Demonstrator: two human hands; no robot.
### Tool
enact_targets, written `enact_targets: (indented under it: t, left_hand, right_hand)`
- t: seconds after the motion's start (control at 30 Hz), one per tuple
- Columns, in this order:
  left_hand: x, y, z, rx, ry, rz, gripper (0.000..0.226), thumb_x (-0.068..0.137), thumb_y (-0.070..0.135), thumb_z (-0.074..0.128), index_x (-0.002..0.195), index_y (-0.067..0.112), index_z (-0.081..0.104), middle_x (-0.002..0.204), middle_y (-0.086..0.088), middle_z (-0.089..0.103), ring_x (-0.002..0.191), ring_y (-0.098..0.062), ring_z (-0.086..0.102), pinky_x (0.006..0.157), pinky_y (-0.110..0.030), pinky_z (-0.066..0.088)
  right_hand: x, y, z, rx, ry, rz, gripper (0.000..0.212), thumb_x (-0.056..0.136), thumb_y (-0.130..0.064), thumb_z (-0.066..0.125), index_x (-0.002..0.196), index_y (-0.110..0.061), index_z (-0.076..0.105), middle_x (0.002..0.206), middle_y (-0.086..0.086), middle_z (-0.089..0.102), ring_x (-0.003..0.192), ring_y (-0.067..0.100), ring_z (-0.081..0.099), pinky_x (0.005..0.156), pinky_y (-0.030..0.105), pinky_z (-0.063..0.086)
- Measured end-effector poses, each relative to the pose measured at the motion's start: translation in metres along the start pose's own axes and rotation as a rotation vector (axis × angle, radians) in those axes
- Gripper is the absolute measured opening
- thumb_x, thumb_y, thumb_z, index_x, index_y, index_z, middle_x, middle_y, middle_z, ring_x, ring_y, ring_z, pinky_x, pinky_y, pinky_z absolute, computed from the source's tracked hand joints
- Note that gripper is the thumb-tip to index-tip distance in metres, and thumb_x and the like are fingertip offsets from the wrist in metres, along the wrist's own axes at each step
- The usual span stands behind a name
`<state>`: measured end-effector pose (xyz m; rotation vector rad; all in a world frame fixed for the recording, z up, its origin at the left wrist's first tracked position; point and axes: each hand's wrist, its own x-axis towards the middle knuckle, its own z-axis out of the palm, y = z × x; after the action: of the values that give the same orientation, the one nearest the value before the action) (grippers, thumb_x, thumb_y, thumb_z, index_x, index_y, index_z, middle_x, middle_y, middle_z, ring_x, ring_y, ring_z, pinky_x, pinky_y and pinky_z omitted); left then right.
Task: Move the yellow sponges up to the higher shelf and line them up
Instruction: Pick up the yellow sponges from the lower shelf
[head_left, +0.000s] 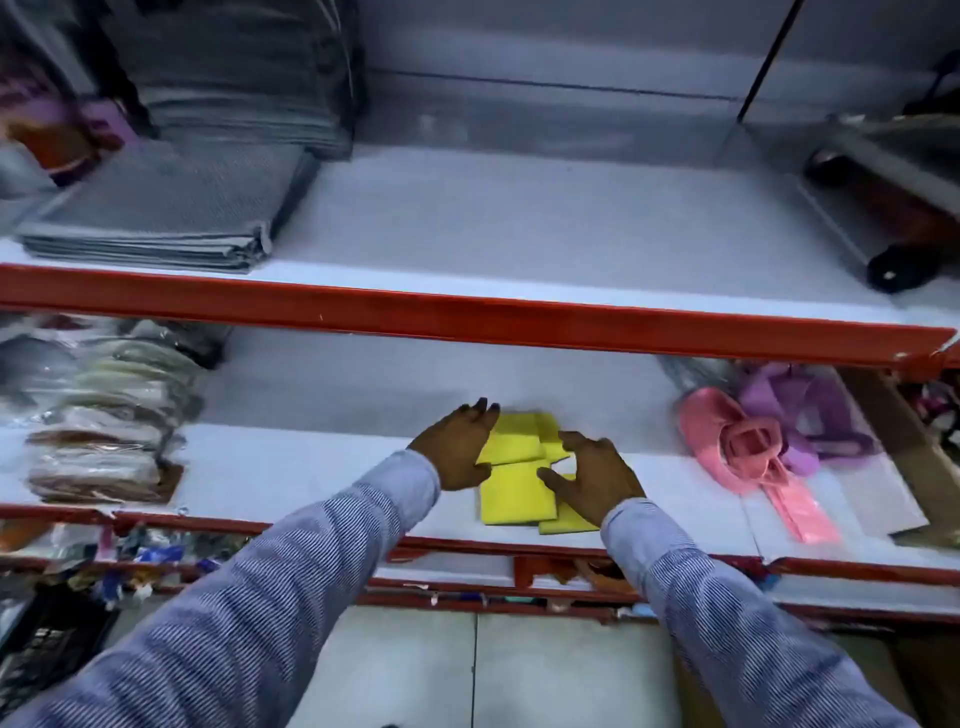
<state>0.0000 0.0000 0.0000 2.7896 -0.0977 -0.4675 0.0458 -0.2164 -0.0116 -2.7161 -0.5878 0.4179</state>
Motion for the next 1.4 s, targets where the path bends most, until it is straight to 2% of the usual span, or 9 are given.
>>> enact_targets:
  t: [0.13,0.23,0.37,0.43,0.6,0.87,1.07,1.17,1.4]
  left_hand:
    - [0.034,-0.013,0.0,-0.041,-0.099,-0.026,0.093,0.087,0.026,0.067,0.154,0.007,0.005,0.162,-0.021,0.017,0.15,-0.034,0.021,0.123,-0.041,0.023]
    - [0.041,-0.018,0.004,-0.074,-0.131,-0.051,0.087,0.089,0.021,0.065,0.154,0.006,0.009,0.158,-0.022,0.028,0.146,-0.035,0.028,0.119,-0.038,0.027]
    - [0.039,-0.033,0.013,-0.114,-0.018,-0.077,0.062,0.092,0.0,0.04,0.151,0.002,0.021,0.145,-0.028,0.046,0.134,-0.039,0.044,0.113,-0.044,0.036]
    - [0.034,-0.034,0.017,-0.186,0.02,-0.086,0.056,0.09,0.006,0.04,0.144,-0.004,0.034,0.14,-0.028,0.051,0.13,-0.039,0.048,0.112,-0.041,0.037]
    - [0.024,-0.025,0.037,-0.318,0.045,-0.129,0.071,0.078,0.043,0.051,0.136,0.002,0.047,0.136,-0.021,0.058,0.127,-0.042,0.051,0.107,-0.043,0.041]
    - [0.013,-0.014,0.046,-0.513,0.205,-0.317,0.057,0.076,0.022,0.078,0.125,0.002,0.056,0.122,-0.02,0.066,0.115,-0.034,0.061,0.098,-0.036,0.048]
    - [-0.023,-0.002,0.017,-0.505,0.26,-0.285,0.036,0.072,0.022,0.082,0.101,0.009,0.065,0.106,-0.012,0.071,0.086,-0.024,0.063,0.078,-0.025,0.046]
    - [-0.063,0.019,-0.014,-0.479,0.367,-0.222,0.029,0.074,0.026,0.078,0.095,0.018,0.06,0.09,-0.002,0.069,0.078,-0.02,0.065,0.074,-0.034,0.058]
    - [-0.143,0.073,-0.115,-0.517,0.737,-0.034,0.037,0.073,0.026,0.082,0.099,0.031,0.055,0.076,0.015,0.071,0.066,-0.003,0.069,0.058,-0.013,0.054]
  right_hand:
    - [0.014,-0.005,0.013,0.029,-0.196,0.163,0.082,0.072,-0.061,0.071,0.138,-0.021,0.043,0.131,0.011,0.063,0.126,0.034,0.052,0.103,0.047,0.046]
    - [0.021,-0.008,0.016,0.091,-0.176,0.186,0.078,0.064,-0.056,0.081,0.13,-0.025,0.053,0.125,0.008,0.066,0.123,0.031,0.055,0.103,0.046,0.046]
    - [0.023,-0.01,-0.001,0.256,-0.115,0.215,0.064,0.056,-0.033,0.093,0.111,-0.018,0.064,0.095,0.005,0.07,0.089,0.021,0.065,0.093,0.037,0.054]
    - [0.019,-0.013,-0.009,0.289,-0.057,0.214,0.054,0.056,-0.024,0.094,0.101,-0.018,0.065,0.087,0.005,0.068,0.081,0.019,0.065,0.091,0.034,0.055]
    - [0.018,-0.02,-0.008,0.305,0.034,0.174,0.046,0.061,-0.02,0.09,0.101,-0.016,0.068,0.105,0.008,0.074,0.102,0.023,0.067,0.084,0.024,0.045]
    - [0.018,-0.018,-0.004,0.376,0.086,0.089,0.039,0.069,-0.015,0.085,0.104,-0.016,0.067,0.102,0.003,0.071,0.097,0.013,0.059,0.089,0.027,0.045]
    - [-0.008,-0.014,-0.038,0.364,0.07,-0.184,0.039,0.075,-0.008,0.078,0.112,-0.018,0.067,0.113,0.001,0.072,0.104,0.013,0.063,0.103,0.035,0.049]
    - [-0.039,-0.023,-0.079,0.37,0.136,-0.34,0.039,0.075,-0.012,0.079,0.109,-0.028,0.07,0.11,-0.013,0.071,0.102,0.002,0.064,0.097,0.023,0.05]
    - [-0.08,-0.057,-0.199,0.545,0.374,-0.597,0.034,0.077,-0.014,0.08,0.108,-0.023,0.073,0.11,-0.017,0.072,0.102,-0.003,0.066,0.089,0.01,0.048]
